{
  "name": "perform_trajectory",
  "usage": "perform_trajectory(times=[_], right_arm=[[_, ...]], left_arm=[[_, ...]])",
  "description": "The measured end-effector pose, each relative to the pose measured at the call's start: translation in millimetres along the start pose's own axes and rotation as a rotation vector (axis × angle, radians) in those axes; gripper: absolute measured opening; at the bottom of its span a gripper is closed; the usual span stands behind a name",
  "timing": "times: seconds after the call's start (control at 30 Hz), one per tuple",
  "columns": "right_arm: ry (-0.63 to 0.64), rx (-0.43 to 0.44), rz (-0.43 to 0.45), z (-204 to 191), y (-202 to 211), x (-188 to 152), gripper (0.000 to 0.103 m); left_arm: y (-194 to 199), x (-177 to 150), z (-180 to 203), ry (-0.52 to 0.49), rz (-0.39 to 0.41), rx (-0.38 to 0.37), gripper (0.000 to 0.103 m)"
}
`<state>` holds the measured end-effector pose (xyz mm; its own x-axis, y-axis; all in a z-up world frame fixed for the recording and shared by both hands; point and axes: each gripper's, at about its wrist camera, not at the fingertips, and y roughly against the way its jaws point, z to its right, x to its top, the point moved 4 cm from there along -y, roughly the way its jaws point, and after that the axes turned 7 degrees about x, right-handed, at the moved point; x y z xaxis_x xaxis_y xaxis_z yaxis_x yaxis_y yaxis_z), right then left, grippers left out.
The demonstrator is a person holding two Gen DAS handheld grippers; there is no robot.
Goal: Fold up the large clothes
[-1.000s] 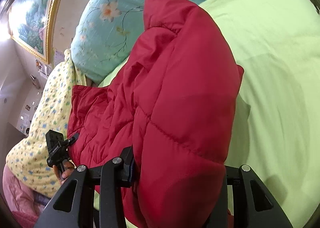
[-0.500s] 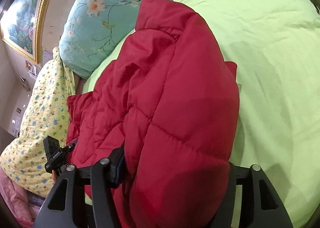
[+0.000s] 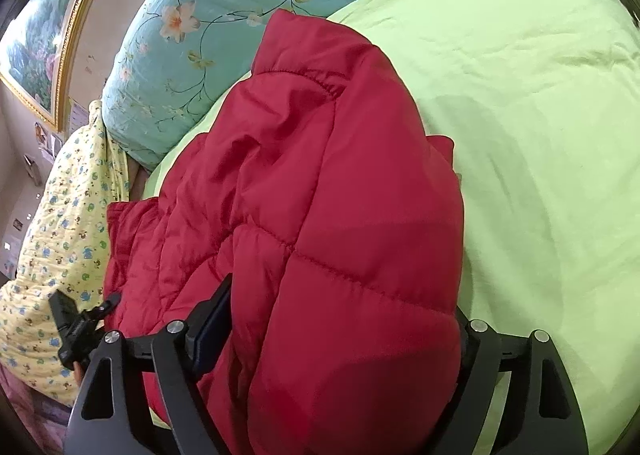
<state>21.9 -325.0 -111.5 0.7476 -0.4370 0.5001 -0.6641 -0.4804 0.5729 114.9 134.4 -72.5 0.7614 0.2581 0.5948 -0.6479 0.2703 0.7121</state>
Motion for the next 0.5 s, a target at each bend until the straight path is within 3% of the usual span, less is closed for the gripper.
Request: perform_trajectory(times=[0.17,0.3,0.5], right_arm=[[-0.007,-0.016,0.016,1.6,2.4,-0.4,0.09],[-0.024,-0.03,0.036,3.3,5.8,-0.5,0.093],[-0.05,-0.023,0.085,8.4,18.5,0.0,0.093]], left_arm=[[20.8,2.3,-1.3,-0.001,0.074,0.074,0.076],[39.2,4.9,1.8,-0.008,0.112,0.056,0.076],[45.3,-3.6,20.9,-0.062,0.102,0.034,0.076]])
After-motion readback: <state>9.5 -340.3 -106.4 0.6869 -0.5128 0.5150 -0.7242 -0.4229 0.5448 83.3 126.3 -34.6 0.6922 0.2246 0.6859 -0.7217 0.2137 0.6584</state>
